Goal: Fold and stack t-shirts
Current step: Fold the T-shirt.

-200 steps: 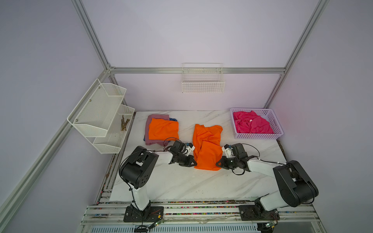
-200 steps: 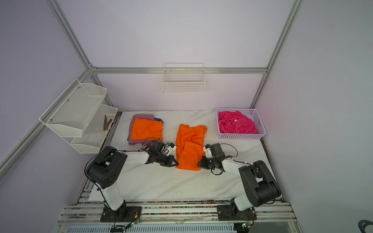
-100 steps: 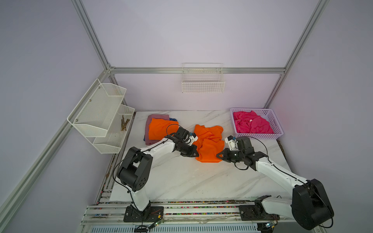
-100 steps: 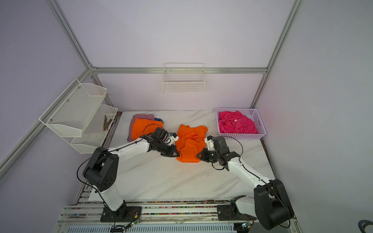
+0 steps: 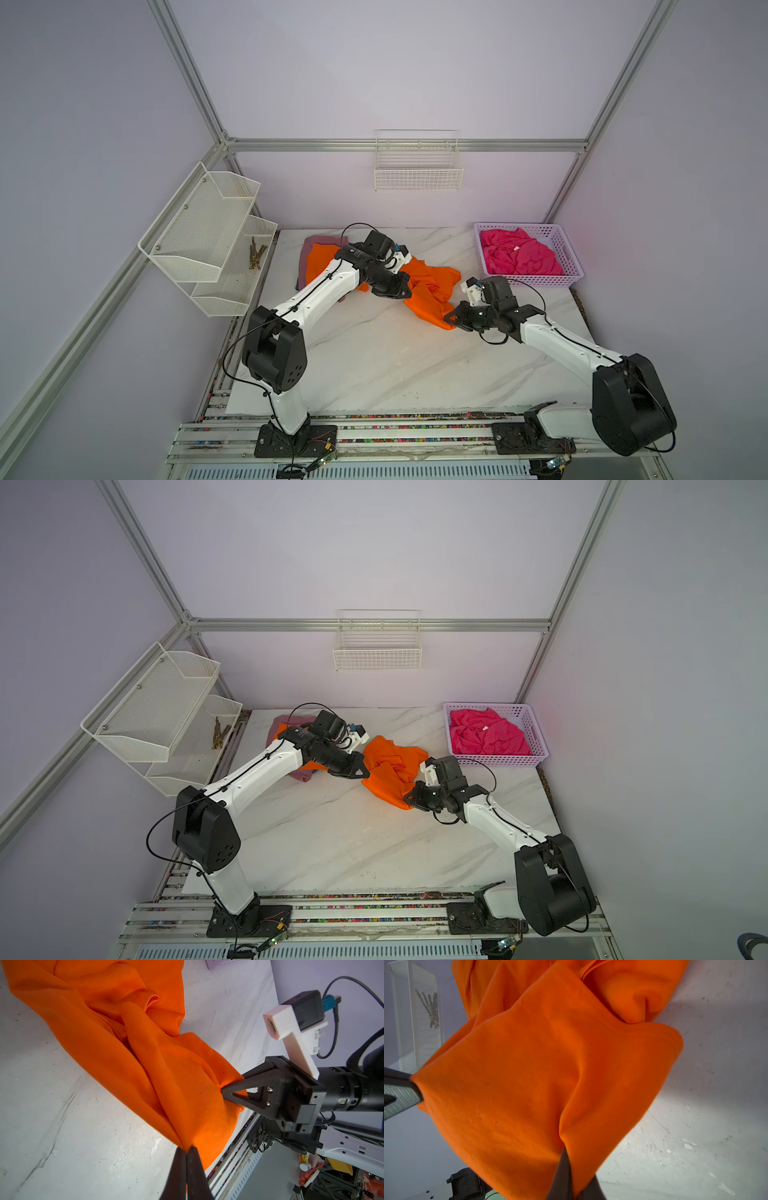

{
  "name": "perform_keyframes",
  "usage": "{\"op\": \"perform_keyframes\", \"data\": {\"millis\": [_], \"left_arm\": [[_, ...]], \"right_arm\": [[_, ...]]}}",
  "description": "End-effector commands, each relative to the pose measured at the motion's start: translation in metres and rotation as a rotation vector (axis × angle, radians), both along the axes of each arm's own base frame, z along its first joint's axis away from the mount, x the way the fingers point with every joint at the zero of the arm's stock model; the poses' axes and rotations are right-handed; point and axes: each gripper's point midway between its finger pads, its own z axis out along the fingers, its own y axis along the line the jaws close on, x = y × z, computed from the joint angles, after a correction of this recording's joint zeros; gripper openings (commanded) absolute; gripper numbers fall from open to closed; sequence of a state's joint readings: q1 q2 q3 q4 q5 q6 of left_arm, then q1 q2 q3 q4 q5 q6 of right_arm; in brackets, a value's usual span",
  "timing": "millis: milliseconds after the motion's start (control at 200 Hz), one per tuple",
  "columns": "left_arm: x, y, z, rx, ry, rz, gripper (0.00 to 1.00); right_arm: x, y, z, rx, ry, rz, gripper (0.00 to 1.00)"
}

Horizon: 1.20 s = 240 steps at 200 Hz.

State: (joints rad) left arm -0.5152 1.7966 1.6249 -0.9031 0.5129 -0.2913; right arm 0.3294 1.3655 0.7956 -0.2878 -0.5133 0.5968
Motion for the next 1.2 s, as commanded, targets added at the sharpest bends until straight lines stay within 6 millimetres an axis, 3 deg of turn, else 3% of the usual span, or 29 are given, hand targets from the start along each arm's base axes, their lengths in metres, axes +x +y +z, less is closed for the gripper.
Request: {"op": "perform_keyframes", "data": {"millis": [0, 155, 645, 660, 985, 1195], "left_arm": [[0.004, 0.0, 0.003, 0.02, -0.006, -0.014, 0.0], [0.016, 0.001, 0.004, 0.039, -0.012, -0.001, 0.0], [0.083, 0.021, 0.004, 0.06, -0.017, 0.106, 0.0], [0.084, 0.021, 0.003, 0.06, -0.016, 0.109, 0.0], [0.122, 0.017, -0.008, 0.008, -0.01, 0.128, 0.0], [0.144, 0.02, -0.011, -0.033, -0.017, 0.158, 0.01]], "right_arm": [[0.02, -0.004, 0.015, -0.028, -0.05, -0.039, 0.0], [0.043, -0.012, 0.03, -0.063, -0.077, -0.092, 0.0], [0.077, -0.019, 0.033, -0.05, -0.074, -0.111, 0.0], [0.079, -0.018, 0.022, -0.059, -0.047, -0.111, 0.0], [0.116, -0.018, 0.007, -0.021, -0.029, -0.127, 0.0], [0.136, -0.019, 0.009, -0.015, -0.048, -0.13, 0.0]]}}
